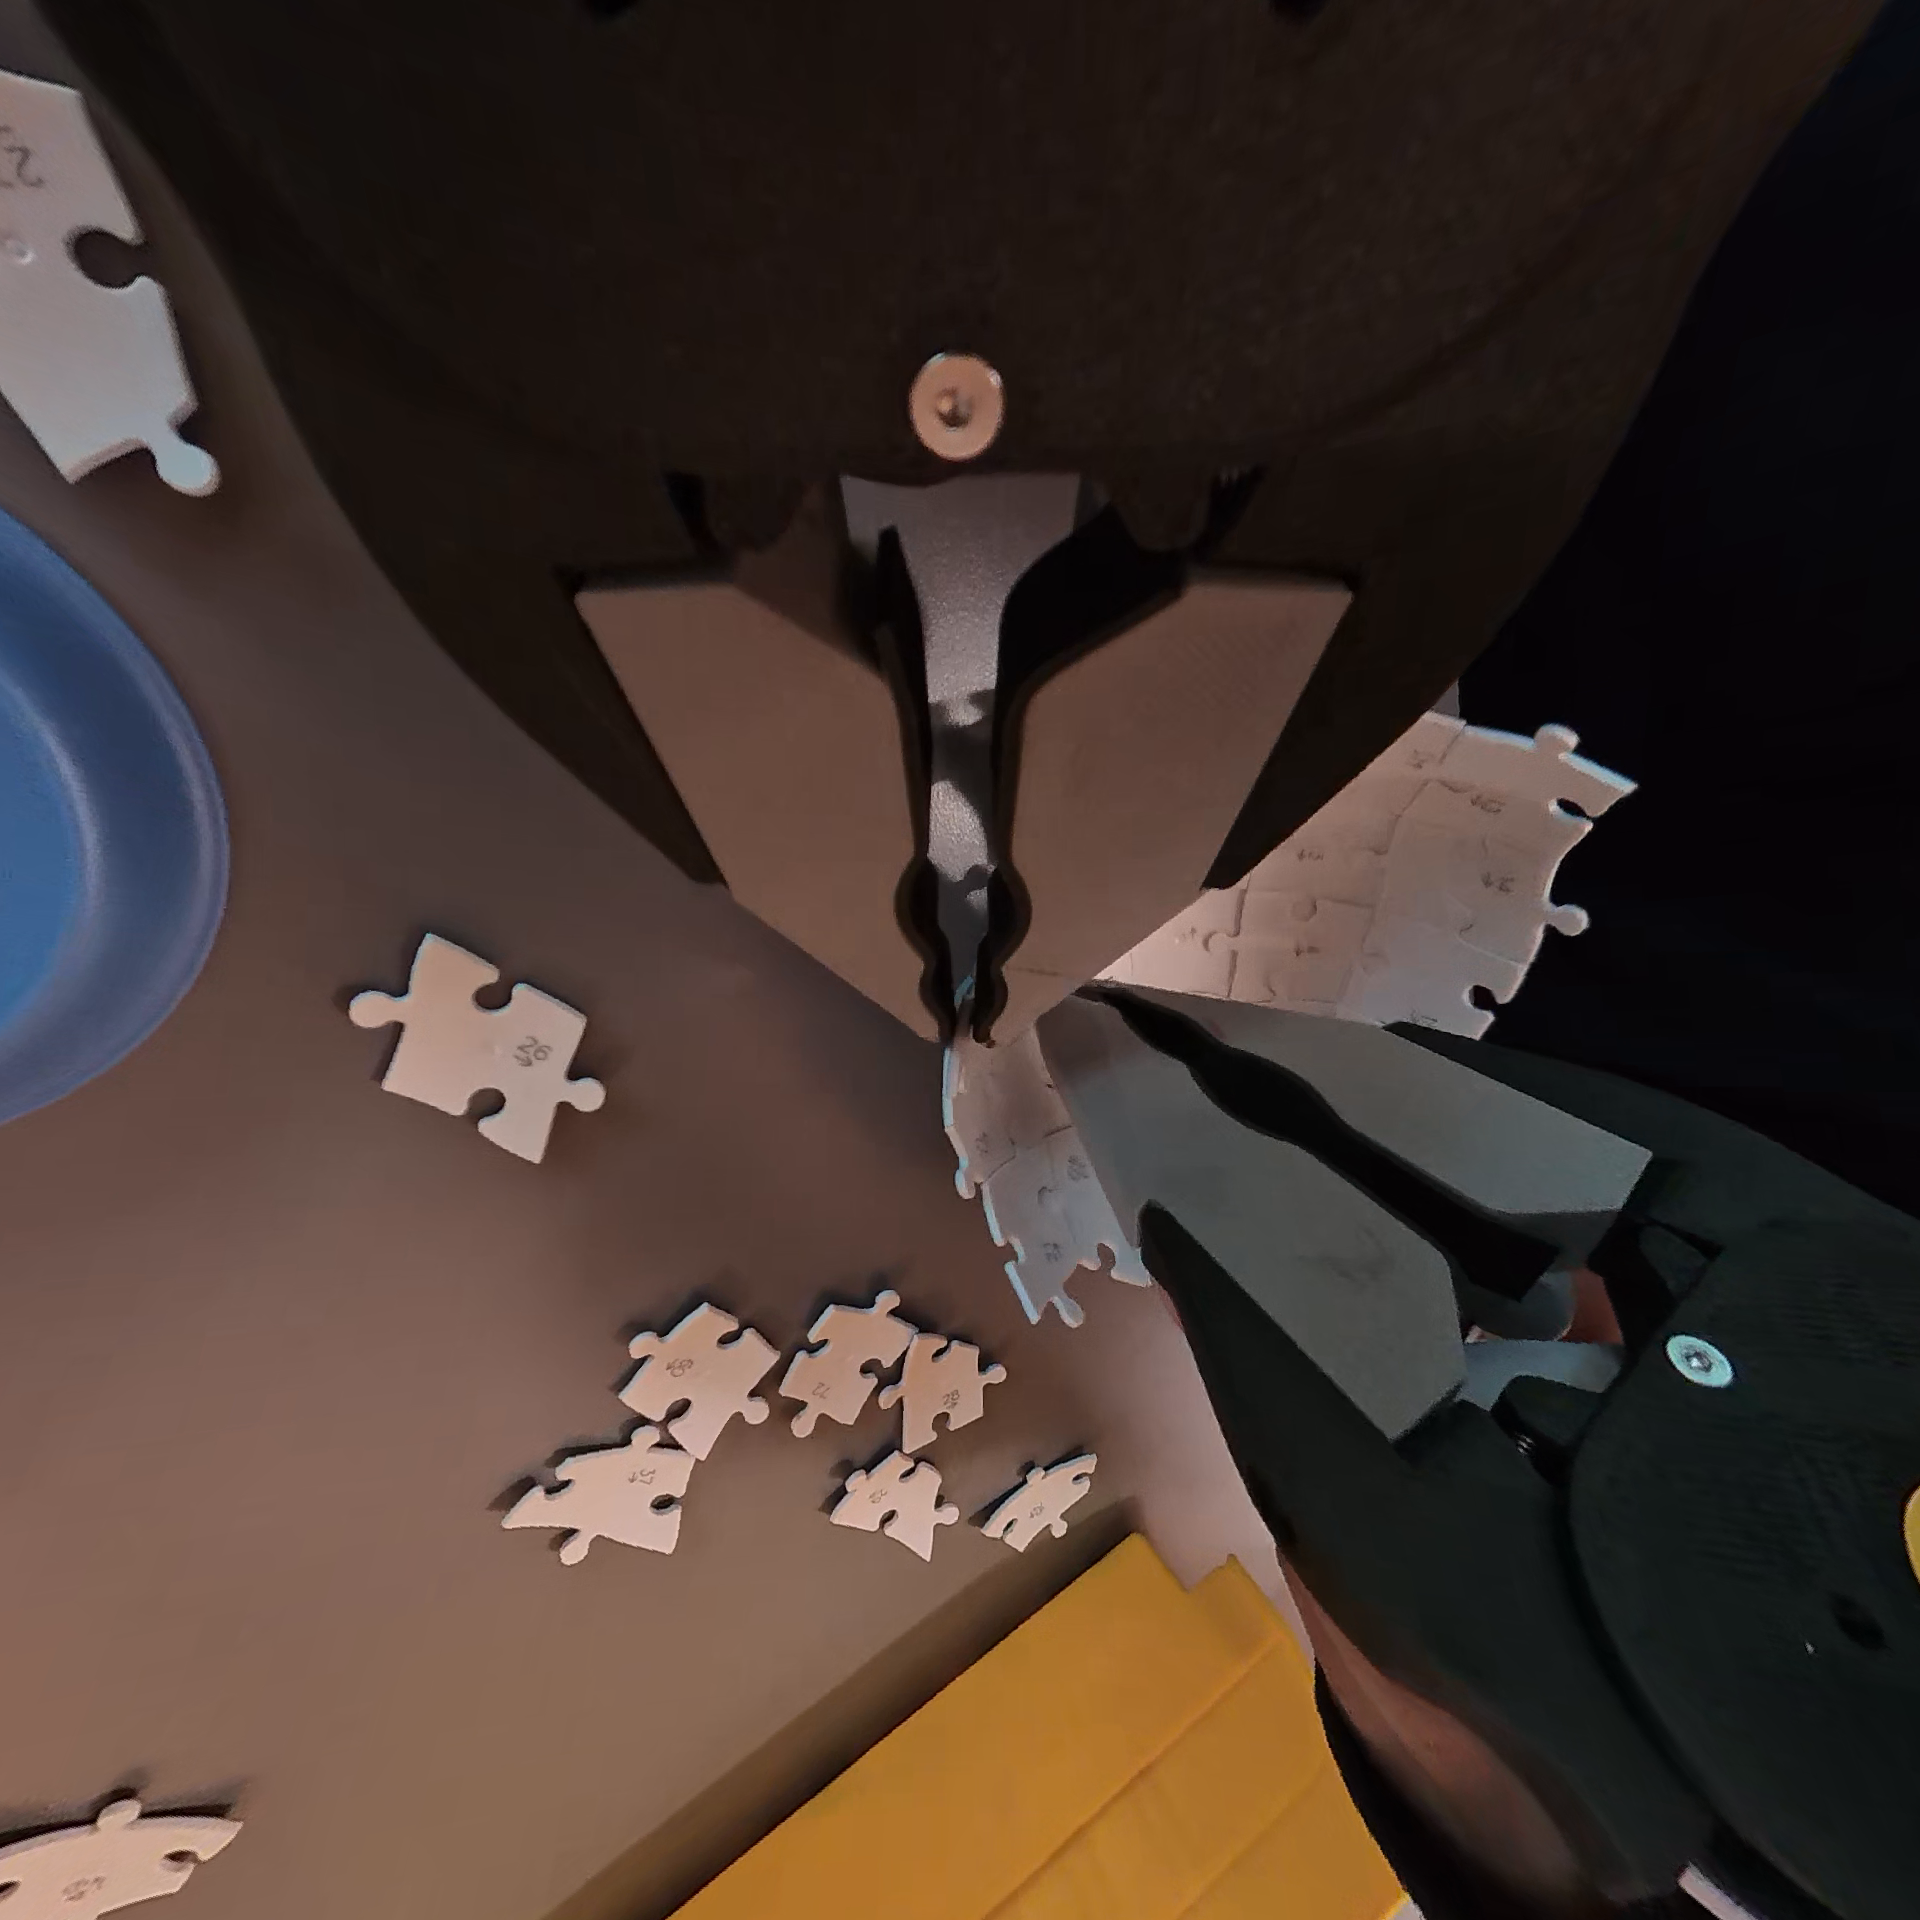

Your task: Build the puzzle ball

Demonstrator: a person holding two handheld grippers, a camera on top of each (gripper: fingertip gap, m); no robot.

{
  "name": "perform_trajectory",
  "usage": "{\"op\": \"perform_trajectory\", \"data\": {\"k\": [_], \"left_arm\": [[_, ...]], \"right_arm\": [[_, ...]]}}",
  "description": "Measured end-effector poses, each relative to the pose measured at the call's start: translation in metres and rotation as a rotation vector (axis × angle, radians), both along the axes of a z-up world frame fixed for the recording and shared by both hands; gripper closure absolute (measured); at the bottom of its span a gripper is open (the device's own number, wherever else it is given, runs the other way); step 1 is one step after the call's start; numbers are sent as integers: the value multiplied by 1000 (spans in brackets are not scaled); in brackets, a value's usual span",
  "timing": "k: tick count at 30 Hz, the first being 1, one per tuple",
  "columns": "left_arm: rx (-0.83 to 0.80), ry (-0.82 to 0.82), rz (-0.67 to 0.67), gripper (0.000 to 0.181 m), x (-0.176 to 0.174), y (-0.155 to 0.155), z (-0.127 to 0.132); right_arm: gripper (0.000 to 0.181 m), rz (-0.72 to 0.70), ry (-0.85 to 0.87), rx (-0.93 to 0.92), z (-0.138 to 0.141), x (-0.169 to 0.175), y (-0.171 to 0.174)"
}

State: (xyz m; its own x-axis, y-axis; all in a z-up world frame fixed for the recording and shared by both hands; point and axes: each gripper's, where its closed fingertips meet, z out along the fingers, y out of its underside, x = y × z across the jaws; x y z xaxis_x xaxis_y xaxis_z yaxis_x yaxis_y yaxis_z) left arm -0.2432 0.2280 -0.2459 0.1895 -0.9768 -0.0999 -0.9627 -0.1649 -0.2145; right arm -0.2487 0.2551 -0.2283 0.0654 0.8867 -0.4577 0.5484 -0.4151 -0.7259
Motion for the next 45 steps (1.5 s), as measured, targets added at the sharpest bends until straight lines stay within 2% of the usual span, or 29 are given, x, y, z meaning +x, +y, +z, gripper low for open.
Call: {"op": "perform_trajectory", "data": {"k": [18,32,45], "left_arm": [[19,32,-14,181,3,7,-3],[7,61,-11,181,2,7,-4],[-96,68,31,181,4,-1,-4]], "right_arm": [[180,-22,-44,-60,-8,4,2],[181,-83,-16,-67,-4,7,5],[180,-103,-33,-90,-7,8,3]]}}
